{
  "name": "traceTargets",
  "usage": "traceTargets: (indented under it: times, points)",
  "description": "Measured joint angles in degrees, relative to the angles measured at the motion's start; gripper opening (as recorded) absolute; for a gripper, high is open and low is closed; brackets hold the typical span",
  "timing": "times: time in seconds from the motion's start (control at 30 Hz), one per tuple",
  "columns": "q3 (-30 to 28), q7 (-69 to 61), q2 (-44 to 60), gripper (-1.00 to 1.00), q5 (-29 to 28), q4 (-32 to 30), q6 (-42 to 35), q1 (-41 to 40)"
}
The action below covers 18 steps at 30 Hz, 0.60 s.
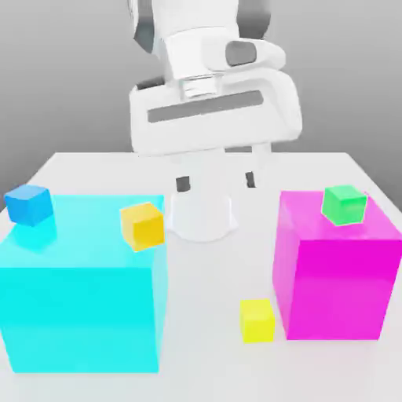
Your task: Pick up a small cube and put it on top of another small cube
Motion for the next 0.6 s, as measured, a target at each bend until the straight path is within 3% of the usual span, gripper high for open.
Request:
traceTargets:
  times: [0.6]
  points:
    - [-17.6, -47.8, 7.8, 0.0, -8.3, -6.0, 5.3, 20.2]
